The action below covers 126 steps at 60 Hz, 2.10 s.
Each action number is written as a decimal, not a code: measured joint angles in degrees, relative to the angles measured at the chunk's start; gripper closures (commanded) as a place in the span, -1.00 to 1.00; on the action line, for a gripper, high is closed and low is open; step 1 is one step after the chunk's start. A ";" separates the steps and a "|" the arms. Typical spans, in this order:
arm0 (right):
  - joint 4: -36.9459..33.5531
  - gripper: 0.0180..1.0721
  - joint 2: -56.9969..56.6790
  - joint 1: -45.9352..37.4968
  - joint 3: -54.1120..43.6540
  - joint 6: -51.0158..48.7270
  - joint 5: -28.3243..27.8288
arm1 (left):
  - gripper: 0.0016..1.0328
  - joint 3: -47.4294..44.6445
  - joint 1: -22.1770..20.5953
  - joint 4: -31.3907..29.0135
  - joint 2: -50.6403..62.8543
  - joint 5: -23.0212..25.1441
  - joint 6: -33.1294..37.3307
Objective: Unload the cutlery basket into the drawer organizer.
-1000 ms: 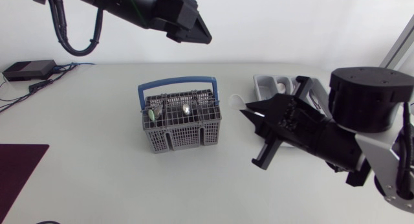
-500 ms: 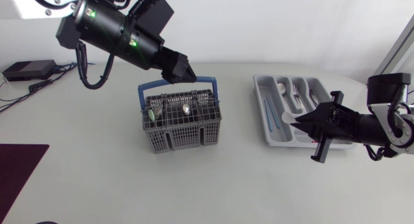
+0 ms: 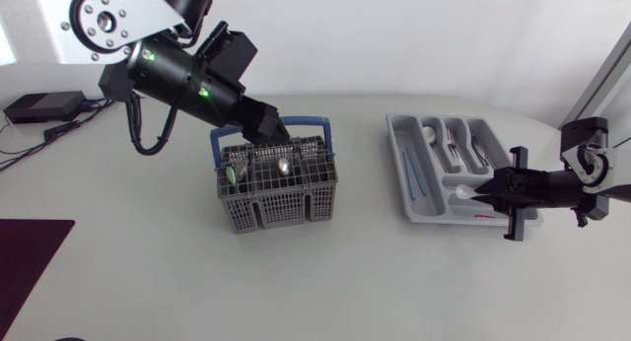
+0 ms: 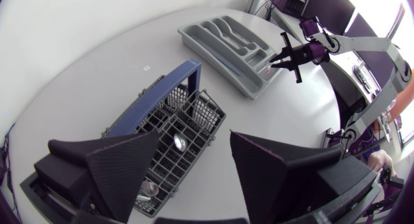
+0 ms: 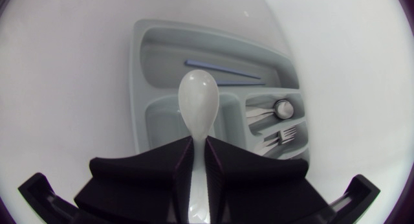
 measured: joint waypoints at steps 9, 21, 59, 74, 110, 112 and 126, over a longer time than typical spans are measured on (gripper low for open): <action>3.91 0.75 3.34 0.00 0.04 -3.43 4.42 | -0.77 -1.40 0.42 1.18 0.22 0.20 -1.51; 7.61 0.04 4.46 0.07 -0.22 -3.91 6.29 | -0.77 -3.17 0.46 1.77 0.22 0.22 -2.91; 3.28 -0.74 -17.38 4.20 -9.05 10.49 -1.20 | -0.66 -5.33 1.49 3.76 1.68 1.53 -6.54; 1.33 -0.74 -30.64 8.22 -16.57 18.45 -4.81 | -0.53 -5.75 1.53 5.81 5.57 1.51 -6.82; 0.39 -0.74 -38.84 15.47 -22.10 24.48 -4.76 | -0.07 -5.73 -0.07 8.41 9.53 1.68 -7.13; 0.37 -0.74 -39.10 15.78 -22.34 24.48 -4.74 | -0.06 -5.73 -0.07 8.59 9.53 1.68 -7.26; 0.13 -0.74 -40.00 17.05 -23.45 24.90 -4.70 | 0.18 -5.73 -0.07 10.67 9.53 1.68 -8.35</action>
